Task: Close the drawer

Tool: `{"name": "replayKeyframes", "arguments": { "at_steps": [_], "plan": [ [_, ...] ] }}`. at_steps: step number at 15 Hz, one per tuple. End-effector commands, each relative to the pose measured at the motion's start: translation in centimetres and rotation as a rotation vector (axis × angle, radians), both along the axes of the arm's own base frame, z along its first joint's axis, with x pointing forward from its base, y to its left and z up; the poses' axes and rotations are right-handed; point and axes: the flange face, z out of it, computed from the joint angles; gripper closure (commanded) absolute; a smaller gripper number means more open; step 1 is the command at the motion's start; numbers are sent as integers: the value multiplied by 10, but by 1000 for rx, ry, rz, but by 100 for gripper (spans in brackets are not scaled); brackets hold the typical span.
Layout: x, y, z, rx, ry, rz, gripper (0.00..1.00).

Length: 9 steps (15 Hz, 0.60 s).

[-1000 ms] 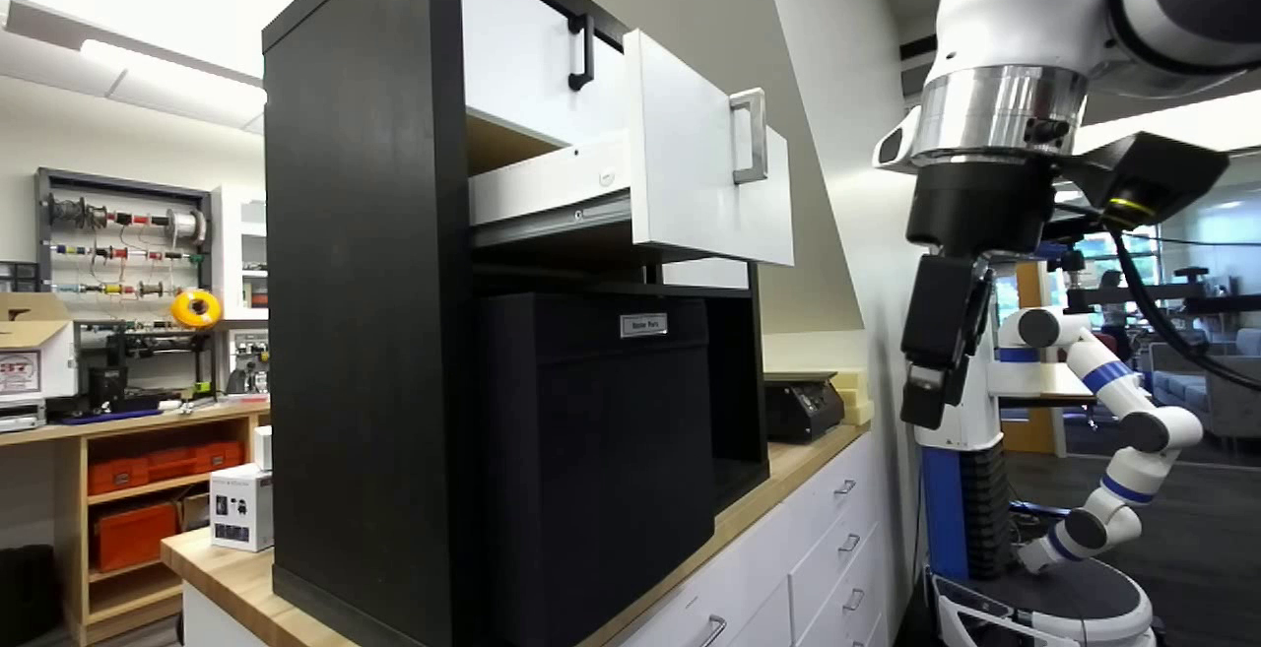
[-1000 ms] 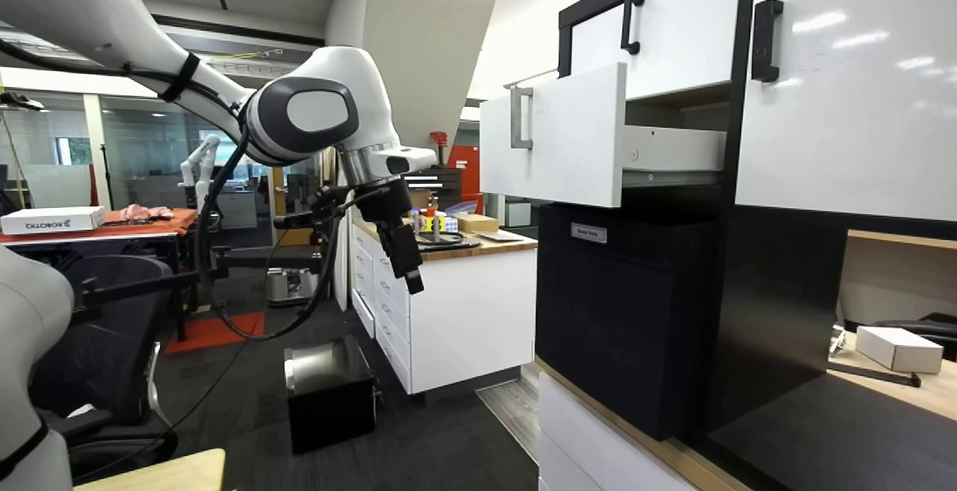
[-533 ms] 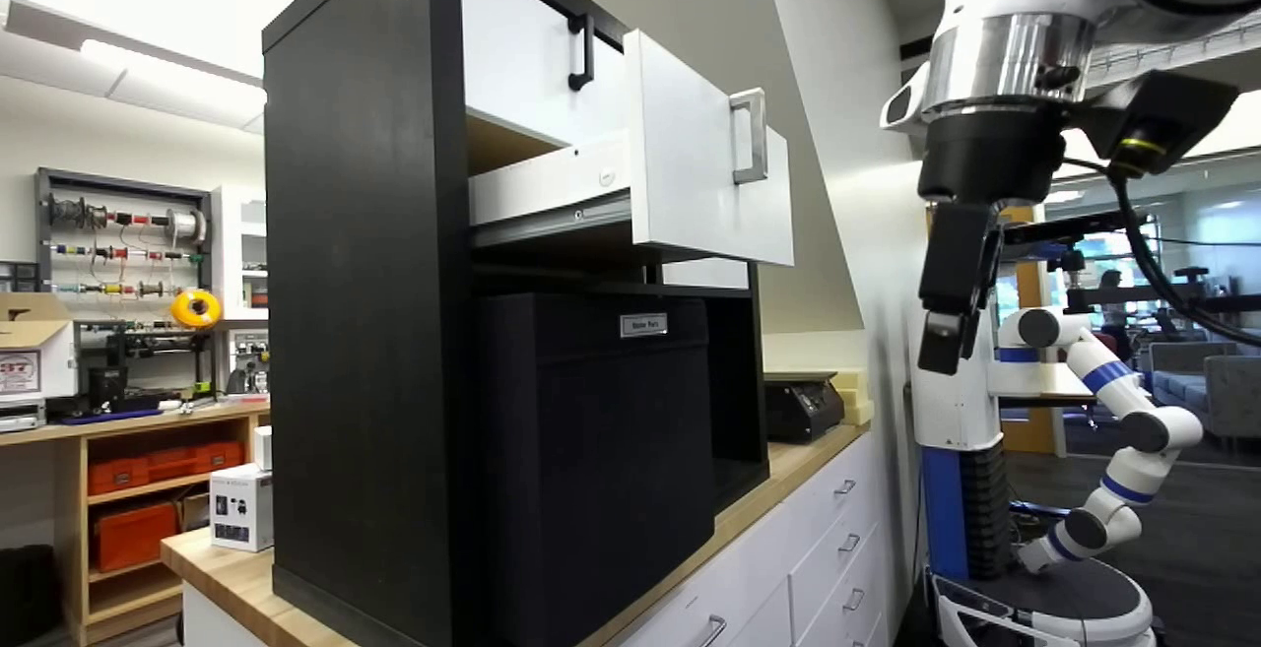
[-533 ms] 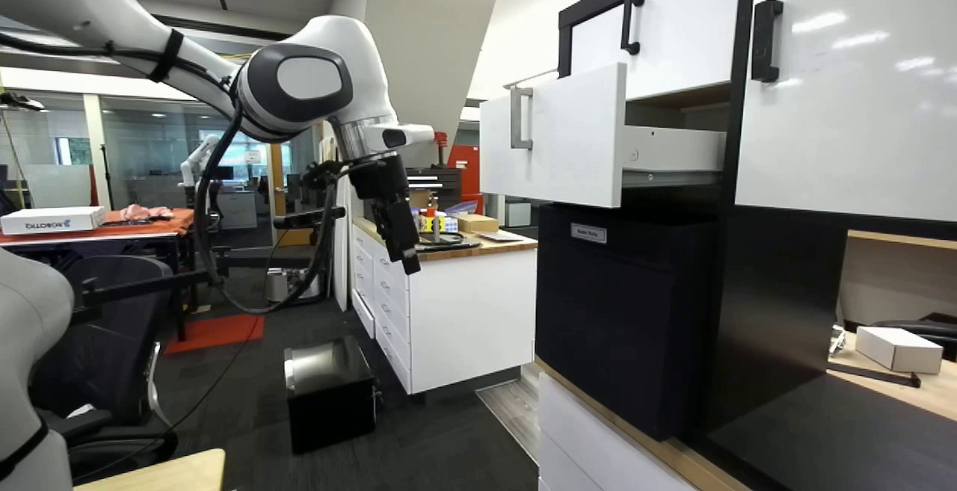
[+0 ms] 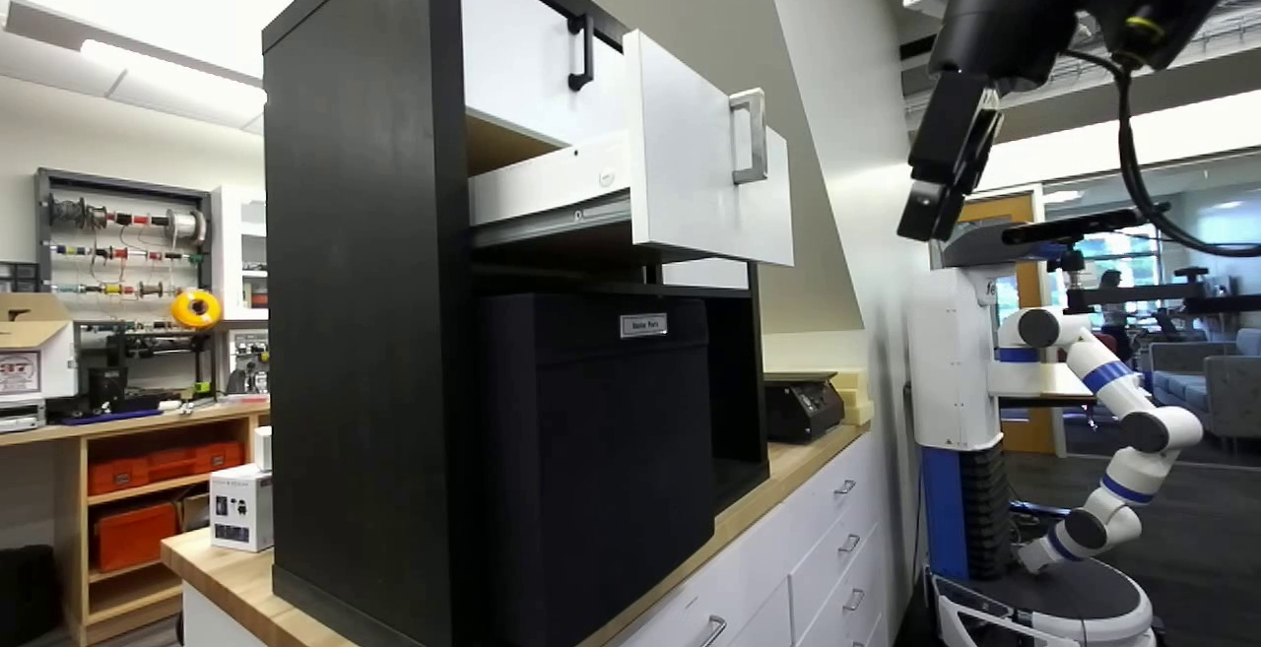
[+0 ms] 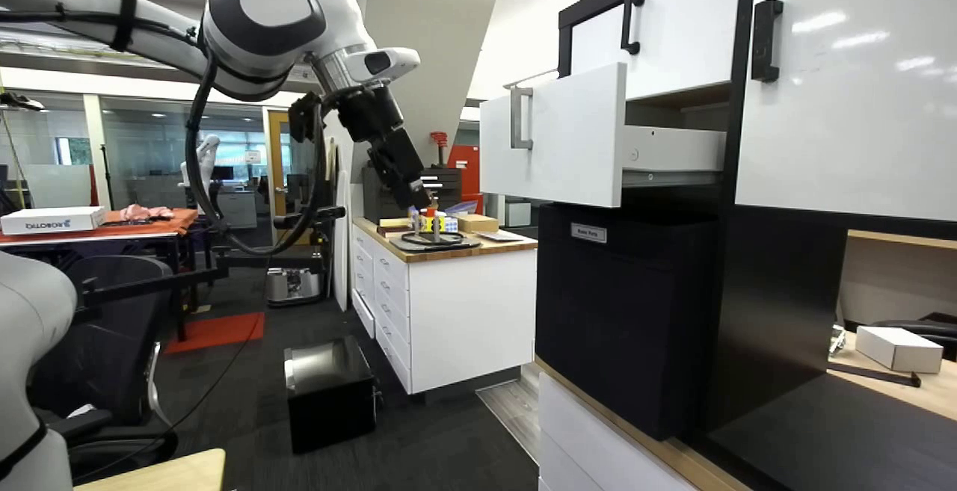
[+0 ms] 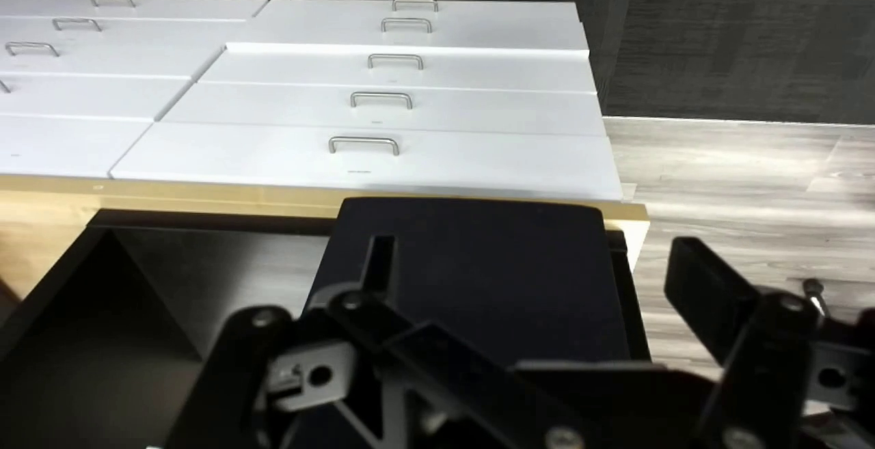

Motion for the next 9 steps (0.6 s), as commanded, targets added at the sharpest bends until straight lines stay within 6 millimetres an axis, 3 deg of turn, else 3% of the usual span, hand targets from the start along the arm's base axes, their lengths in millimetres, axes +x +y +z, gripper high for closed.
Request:
{"name": "replayKeyframes", "arguments": {
  "at_steps": [1, 9],
  "plan": [
    [-3, -17, 31, -19, -77, -22, 0],
    [21, -46, 75, -2, -243, -54, 0]
  ]
}}
